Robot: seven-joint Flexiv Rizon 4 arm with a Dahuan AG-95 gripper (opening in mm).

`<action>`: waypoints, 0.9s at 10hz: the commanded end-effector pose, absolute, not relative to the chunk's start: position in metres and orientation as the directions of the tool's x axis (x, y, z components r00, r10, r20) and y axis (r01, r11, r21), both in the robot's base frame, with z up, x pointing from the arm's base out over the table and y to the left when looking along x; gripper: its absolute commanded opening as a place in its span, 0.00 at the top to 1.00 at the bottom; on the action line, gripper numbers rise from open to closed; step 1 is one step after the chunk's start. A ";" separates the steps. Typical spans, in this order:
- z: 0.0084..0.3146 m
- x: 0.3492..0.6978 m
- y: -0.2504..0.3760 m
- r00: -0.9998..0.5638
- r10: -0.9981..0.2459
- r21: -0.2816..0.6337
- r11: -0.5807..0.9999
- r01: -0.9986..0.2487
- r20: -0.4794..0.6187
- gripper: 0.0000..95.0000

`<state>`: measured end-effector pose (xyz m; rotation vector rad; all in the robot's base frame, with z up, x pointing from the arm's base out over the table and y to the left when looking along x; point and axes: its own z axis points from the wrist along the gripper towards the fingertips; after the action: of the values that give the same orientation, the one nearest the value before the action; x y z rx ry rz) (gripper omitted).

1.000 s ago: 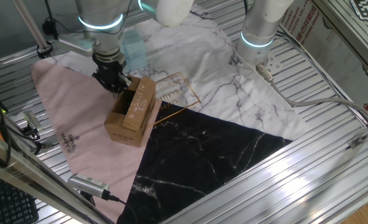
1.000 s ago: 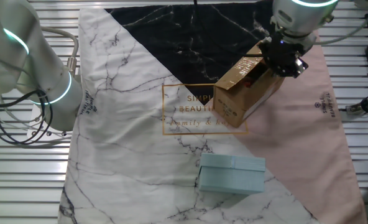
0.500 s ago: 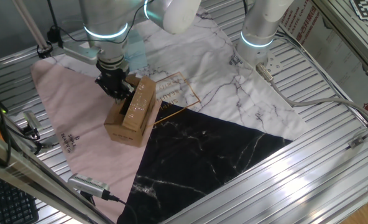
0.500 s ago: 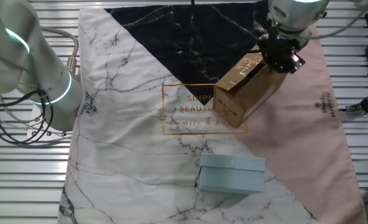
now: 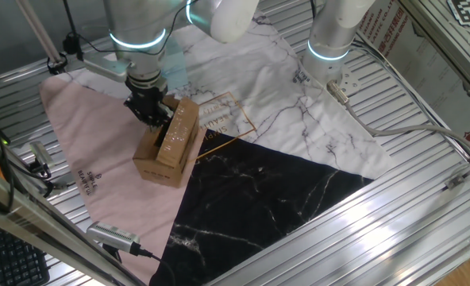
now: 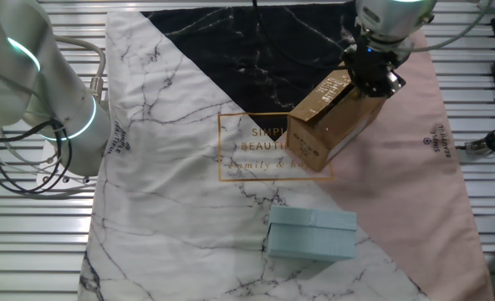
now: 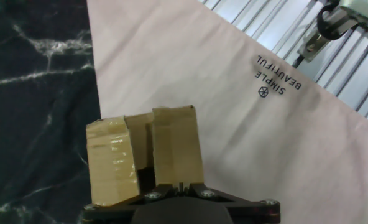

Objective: Cover the box

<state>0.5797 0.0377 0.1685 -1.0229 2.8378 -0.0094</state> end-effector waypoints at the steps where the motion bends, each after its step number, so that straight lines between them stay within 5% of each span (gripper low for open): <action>1: 0.168 0.580 0.038 -0.763 -0.640 -0.053 0.768 -0.638 -0.092 1.00; 9: 0.146 0.579 0.037 -0.755 -0.650 -0.059 0.760 -0.648 -0.086 1.00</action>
<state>0.5799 0.0373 0.1450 -1.0585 2.8504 -0.0347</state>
